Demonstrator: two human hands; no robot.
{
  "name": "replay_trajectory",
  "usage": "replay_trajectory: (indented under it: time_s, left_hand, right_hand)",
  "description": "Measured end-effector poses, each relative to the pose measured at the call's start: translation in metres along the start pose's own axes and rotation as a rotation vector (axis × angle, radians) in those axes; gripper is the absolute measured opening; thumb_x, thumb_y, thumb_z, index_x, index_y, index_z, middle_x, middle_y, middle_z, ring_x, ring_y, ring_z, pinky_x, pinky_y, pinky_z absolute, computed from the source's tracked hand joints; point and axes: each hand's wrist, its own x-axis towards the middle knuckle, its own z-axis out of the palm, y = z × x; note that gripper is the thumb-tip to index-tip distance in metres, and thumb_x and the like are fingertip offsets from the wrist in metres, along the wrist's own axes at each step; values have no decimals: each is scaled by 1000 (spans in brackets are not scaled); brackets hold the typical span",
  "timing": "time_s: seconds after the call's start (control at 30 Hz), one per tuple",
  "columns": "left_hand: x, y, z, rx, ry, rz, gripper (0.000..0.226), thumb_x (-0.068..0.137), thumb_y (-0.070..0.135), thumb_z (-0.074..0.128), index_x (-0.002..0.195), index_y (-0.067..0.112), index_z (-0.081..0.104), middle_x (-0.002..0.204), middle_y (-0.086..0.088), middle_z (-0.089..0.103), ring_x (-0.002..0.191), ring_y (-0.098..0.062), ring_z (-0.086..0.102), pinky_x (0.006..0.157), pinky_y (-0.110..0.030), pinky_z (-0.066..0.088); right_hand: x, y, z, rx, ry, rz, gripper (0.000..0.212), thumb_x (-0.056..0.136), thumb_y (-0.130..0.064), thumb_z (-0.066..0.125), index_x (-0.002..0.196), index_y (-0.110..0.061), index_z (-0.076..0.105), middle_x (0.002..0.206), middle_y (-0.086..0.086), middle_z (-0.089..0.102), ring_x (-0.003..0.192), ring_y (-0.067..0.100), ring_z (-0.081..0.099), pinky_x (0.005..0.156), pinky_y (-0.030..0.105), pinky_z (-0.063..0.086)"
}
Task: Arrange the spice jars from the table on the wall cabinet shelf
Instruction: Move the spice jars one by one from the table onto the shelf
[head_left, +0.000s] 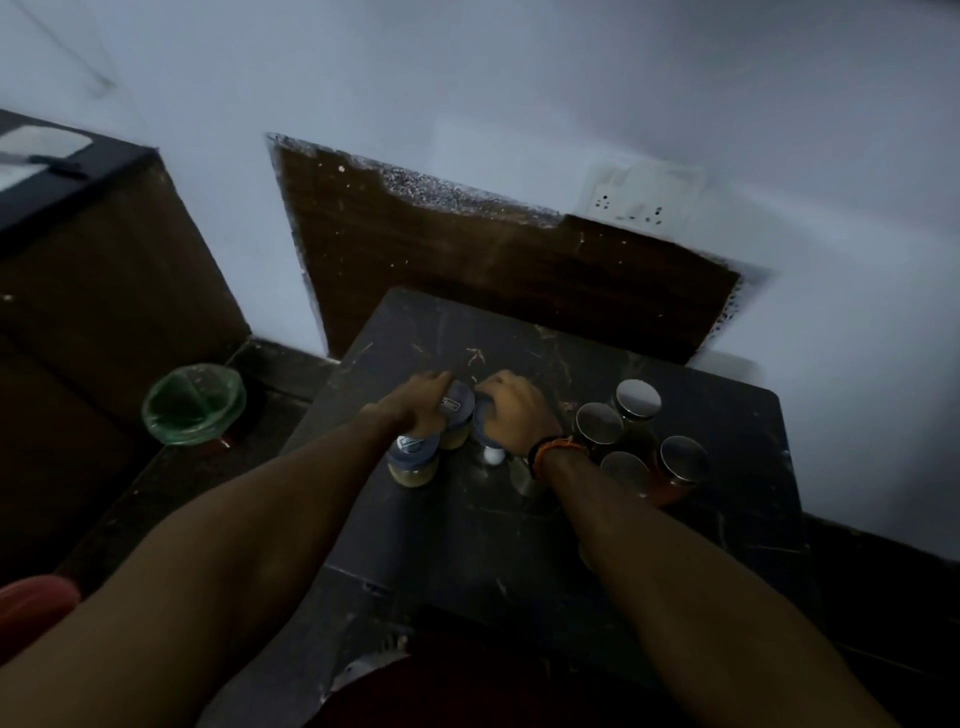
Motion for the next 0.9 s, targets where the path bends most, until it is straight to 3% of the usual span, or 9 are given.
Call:
replay_trajectory:
  time_s: [0.2, 0.33, 0.6, 0.9]
  left_hand:
    - [-25, -32, 40, 8, -25, -178, 92, 81, 41, 74, 155, 14, 26, 159, -14, 29, 141, -38, 35, 115, -51, 36]
    - [-32, -39, 51, -25, -31, -198, 105, 72, 53, 78, 154, 15, 25, 156, -13, 30, 139, -38, 36, 114, -52, 37]
    - [-26, -36, 63, -16, 22, -155, 111, 73, 43, 81, 157, 18, 14, 153, -14, 28, 137, -39, 34, 109, -55, 42]
    - [-25, -50, 54, -3, 91, -164, 87, 65, 42, 84, 136, 15, 41, 137, -9, 45, 123, -33, 46, 100, -44, 46]
  right_hand:
    - [-4, -23, 35, -3, -82, -9, 48, 91, -10, 57, 138, -8, 58, 140, 13, 53, 127, 32, 52, 107, 44, 45]
    - [-6, -32, 45, 60, -61, 1, 46, 90, -9, 57, 135, -8, 61, 138, 14, 56, 123, 34, 55, 104, 45, 47]
    - [-13, -27, 51, 134, -29, 29, 43, 87, -3, 57, 129, -4, 65, 129, 20, 60, 117, 38, 58, 102, 48, 48]
    - [-4, -22, 43, 203, -2, 106, 48, 89, -3, 55, 137, -5, 60, 139, 13, 55, 129, 30, 53, 110, 42, 43]
